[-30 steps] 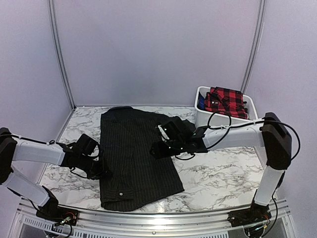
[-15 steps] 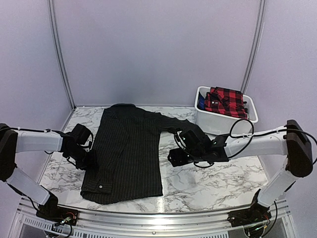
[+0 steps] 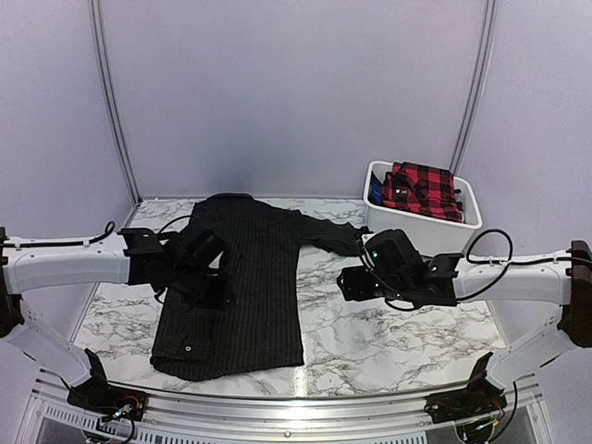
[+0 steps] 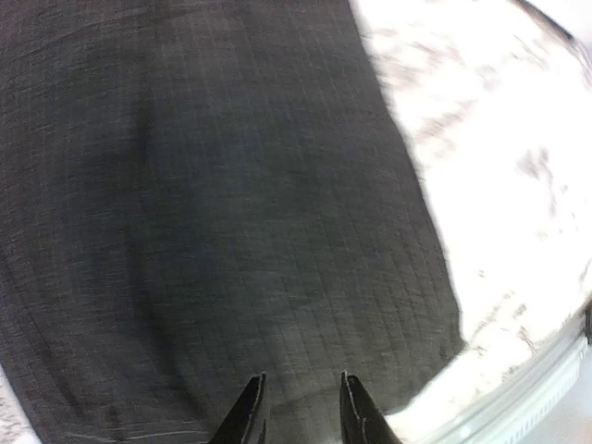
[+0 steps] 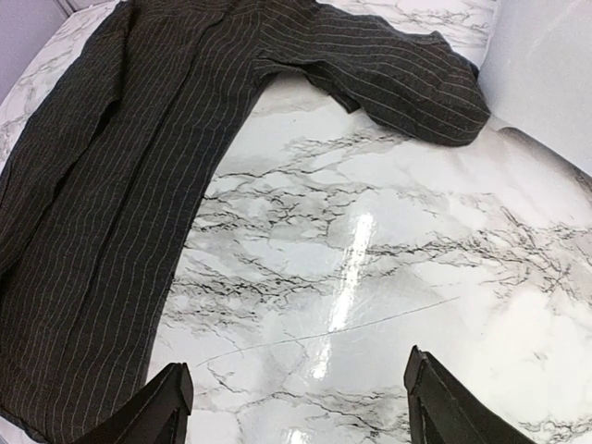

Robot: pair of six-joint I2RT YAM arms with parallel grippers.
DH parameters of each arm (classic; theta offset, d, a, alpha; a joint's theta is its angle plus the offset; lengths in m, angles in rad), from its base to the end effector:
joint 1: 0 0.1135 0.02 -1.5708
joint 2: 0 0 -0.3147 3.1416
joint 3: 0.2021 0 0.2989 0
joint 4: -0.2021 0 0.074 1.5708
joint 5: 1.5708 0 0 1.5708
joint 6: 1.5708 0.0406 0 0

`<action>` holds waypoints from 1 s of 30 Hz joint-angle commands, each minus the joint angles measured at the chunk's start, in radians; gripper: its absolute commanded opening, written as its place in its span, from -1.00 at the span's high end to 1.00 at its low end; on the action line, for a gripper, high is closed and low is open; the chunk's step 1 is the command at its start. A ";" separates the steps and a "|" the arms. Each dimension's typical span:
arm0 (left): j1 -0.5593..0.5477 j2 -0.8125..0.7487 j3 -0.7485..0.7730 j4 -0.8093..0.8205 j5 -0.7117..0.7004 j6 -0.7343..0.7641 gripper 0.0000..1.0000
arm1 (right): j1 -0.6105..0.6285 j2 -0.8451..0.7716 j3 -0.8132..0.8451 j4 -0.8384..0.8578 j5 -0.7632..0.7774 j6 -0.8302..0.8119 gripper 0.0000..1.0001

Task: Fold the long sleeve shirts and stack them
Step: Move the 1/3-folded shirt to the center of the board, then pick up the shirt from the center of the board.

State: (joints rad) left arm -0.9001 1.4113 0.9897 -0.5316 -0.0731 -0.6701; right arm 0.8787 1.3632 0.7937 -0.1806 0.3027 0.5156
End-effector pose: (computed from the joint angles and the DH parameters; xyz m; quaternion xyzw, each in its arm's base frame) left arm 0.2062 -0.2551 0.2658 0.0982 0.9470 -0.1901 0.2394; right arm 0.2113 0.2360 0.2372 -0.1045 0.9025 0.1472 0.3911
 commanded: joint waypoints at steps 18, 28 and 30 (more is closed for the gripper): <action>-0.461 0.585 0.410 0.004 -0.108 -0.132 0.47 | -0.029 -0.094 -0.060 -0.071 0.036 0.086 -0.48; -0.485 0.621 0.455 0.005 -0.152 -0.134 0.47 | -0.029 -0.188 -0.125 -0.069 0.026 0.115 -0.47; -0.493 0.594 0.440 0.006 -0.155 -0.145 0.47 | -0.030 -0.201 -0.135 -0.069 0.028 0.118 -0.46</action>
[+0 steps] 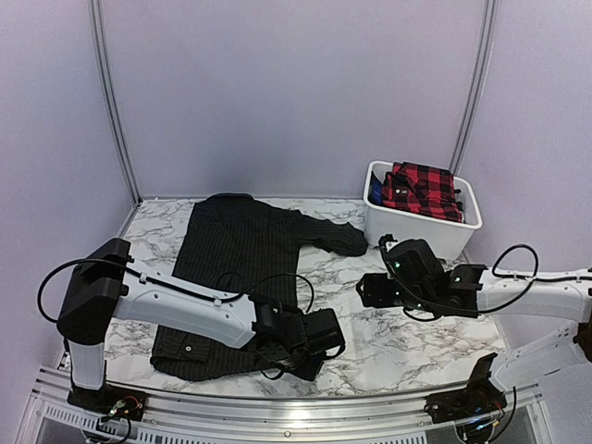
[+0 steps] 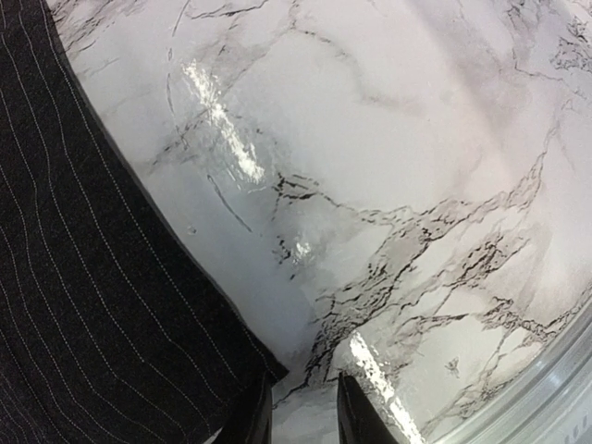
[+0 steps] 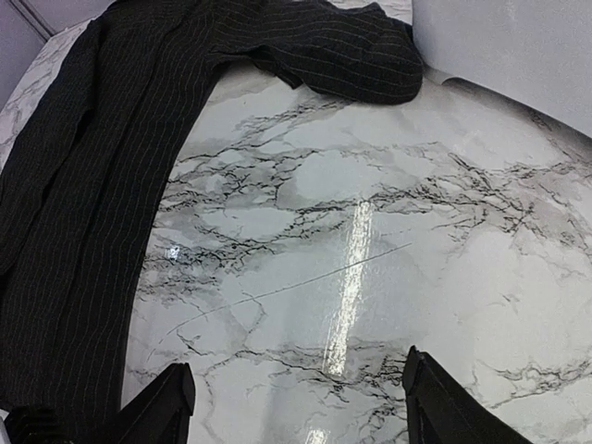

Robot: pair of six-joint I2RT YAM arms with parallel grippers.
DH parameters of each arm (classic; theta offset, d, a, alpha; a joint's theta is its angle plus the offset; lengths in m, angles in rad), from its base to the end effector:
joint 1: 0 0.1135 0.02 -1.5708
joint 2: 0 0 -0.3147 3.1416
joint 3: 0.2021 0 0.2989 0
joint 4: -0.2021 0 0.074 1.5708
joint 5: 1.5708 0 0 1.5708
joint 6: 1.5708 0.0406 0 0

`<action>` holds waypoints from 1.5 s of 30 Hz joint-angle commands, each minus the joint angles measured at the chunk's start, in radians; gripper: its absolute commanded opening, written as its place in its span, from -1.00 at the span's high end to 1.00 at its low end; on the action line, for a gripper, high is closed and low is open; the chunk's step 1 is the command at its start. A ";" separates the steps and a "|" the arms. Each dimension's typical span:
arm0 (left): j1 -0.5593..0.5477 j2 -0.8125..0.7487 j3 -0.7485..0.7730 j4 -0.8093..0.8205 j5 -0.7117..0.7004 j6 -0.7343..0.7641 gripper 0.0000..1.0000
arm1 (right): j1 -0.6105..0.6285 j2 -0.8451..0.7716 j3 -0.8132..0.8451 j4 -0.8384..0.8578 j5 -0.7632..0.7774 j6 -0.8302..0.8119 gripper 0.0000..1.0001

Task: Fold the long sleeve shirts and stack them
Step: Pick up the shirt from the center of the board.

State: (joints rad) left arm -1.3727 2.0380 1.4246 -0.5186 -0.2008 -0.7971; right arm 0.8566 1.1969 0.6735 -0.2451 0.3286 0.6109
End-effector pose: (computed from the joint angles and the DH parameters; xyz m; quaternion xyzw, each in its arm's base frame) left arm 0.1032 -0.4730 0.1720 0.2547 0.9374 -0.1458 0.1876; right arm 0.1864 0.1950 0.2339 -0.0479 0.9092 0.1461 0.3869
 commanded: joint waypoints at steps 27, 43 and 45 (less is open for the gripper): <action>-0.022 0.078 0.058 -0.072 -0.121 -0.043 0.61 | -0.007 -0.033 -0.041 0.040 -0.013 0.023 -0.47; -0.046 -0.173 -0.194 -0.067 -0.064 -0.047 1.00 | -0.061 0.075 0.042 0.016 0.064 -0.049 -0.55; -0.056 -0.222 -0.245 -0.061 -0.046 -0.042 1.00 | -0.110 0.096 0.053 0.043 0.030 -0.060 -0.54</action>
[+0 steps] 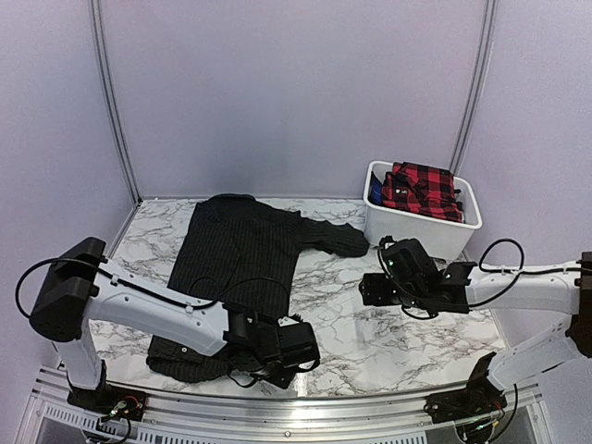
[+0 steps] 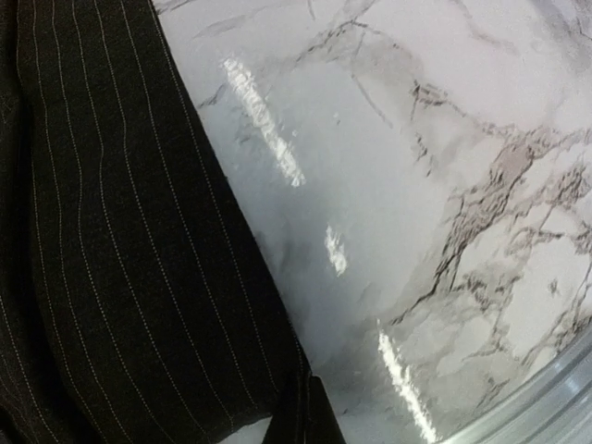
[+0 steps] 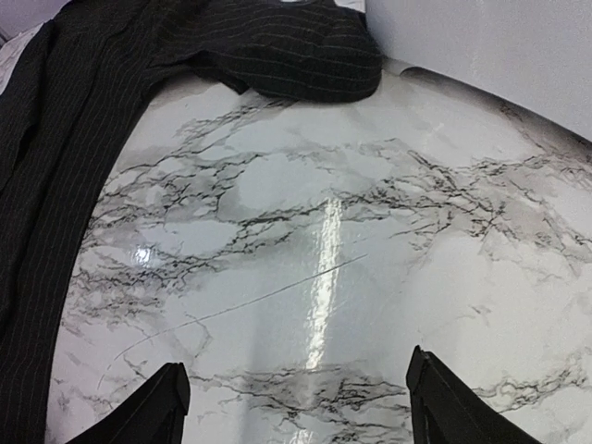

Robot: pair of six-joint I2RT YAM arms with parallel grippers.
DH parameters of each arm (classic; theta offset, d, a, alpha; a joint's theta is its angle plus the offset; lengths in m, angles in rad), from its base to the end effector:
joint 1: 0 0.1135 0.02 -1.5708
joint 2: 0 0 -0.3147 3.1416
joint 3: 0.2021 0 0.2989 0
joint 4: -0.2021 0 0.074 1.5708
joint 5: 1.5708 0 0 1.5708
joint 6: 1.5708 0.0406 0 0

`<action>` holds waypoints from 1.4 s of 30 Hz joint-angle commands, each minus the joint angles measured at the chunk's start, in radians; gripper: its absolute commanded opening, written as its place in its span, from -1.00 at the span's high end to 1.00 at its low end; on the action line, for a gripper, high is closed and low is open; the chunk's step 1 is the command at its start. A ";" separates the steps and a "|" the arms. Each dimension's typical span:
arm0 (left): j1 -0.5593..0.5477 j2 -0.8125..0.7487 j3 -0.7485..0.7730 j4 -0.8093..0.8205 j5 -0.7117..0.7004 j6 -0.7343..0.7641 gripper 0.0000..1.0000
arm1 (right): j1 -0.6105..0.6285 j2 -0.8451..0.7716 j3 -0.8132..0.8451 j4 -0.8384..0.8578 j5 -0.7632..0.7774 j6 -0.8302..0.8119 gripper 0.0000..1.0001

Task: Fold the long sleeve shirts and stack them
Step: Pick up the shirt from the center of the board, then move the bin to the corner of the board.

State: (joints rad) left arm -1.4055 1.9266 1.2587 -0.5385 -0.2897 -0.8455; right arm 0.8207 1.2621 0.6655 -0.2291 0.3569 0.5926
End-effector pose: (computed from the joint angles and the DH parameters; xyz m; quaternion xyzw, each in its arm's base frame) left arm 0.0833 -0.4291 0.1687 0.2438 0.9425 -0.1007 0.2053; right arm 0.1987 0.1925 0.2161 -0.0401 0.9180 0.1068 0.3798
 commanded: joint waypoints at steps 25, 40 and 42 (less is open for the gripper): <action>-0.057 -0.316 -0.266 0.096 0.215 0.022 1.00 | -0.422 0.564 0.367 0.380 -0.281 -0.157 -0.34; -0.044 -0.311 -0.277 0.122 0.226 0.030 1.00 | -0.431 0.667 0.401 0.337 -0.250 -0.166 -0.26; -0.042 -0.310 -0.278 0.124 0.227 0.031 1.00 | -0.432 0.655 0.397 0.329 -0.226 -0.186 -0.26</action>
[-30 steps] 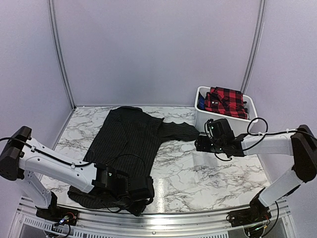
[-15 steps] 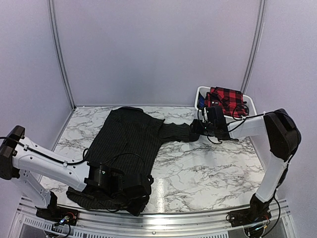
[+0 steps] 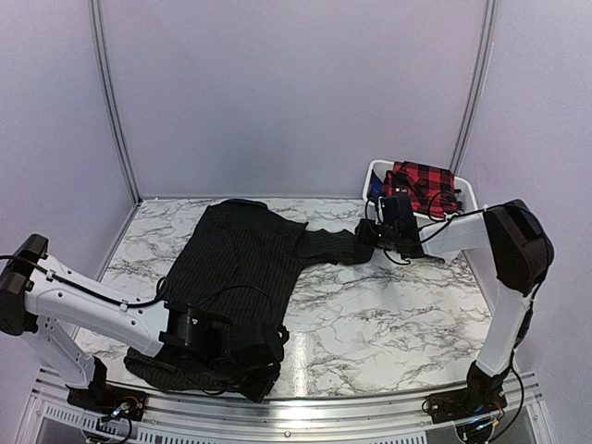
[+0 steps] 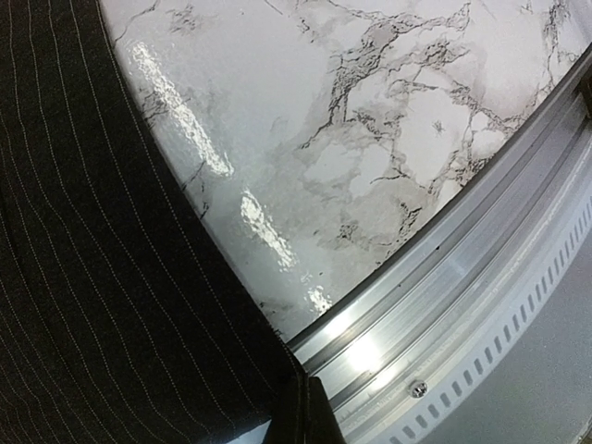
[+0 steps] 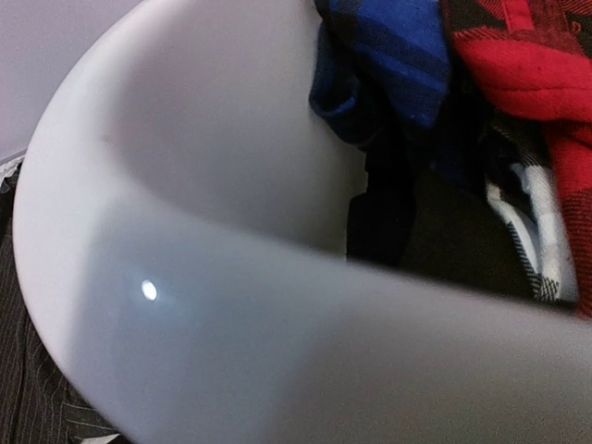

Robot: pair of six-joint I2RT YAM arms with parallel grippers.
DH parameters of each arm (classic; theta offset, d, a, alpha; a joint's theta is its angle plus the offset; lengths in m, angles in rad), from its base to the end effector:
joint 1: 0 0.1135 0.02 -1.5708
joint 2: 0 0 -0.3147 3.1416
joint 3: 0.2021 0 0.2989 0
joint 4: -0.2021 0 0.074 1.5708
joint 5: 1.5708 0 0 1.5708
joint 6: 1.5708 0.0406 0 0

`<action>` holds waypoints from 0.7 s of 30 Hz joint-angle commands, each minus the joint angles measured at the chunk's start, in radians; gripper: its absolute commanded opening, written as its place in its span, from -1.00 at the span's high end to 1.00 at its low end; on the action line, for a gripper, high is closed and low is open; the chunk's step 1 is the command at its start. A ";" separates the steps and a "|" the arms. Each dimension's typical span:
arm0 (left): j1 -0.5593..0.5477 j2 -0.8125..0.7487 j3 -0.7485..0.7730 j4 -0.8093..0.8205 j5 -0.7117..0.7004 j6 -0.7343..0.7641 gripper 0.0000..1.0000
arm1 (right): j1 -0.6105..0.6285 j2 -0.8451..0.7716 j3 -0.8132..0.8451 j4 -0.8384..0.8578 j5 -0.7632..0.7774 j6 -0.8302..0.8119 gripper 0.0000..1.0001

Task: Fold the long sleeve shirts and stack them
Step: Move the bin to the corner of the board.

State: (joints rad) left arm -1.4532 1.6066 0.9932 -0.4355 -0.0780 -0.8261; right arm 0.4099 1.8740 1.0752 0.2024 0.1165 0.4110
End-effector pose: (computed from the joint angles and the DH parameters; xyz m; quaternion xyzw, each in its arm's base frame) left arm 0.0456 -0.3594 0.2093 0.2882 0.9214 -0.2185 0.1420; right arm 0.4199 0.1773 0.1817 0.0277 0.8821 0.1393 0.4491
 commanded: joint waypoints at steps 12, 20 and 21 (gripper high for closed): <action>0.010 0.021 -0.007 0.026 0.018 0.011 1.00 | -0.131 0.124 0.245 -0.265 -0.056 -0.172 -0.34; 0.014 0.028 -0.010 0.030 0.023 0.012 1.00 | -0.047 0.033 0.191 -0.260 -0.018 -0.182 -0.39; 0.014 0.028 -0.010 0.030 0.024 0.012 1.00 | -0.024 0.022 0.175 -0.257 -0.004 -0.178 -0.40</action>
State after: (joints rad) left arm -1.4445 1.6226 0.9840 -0.4156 -0.0669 -0.8257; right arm 0.3172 1.9614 1.2949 -0.0196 0.0601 0.2451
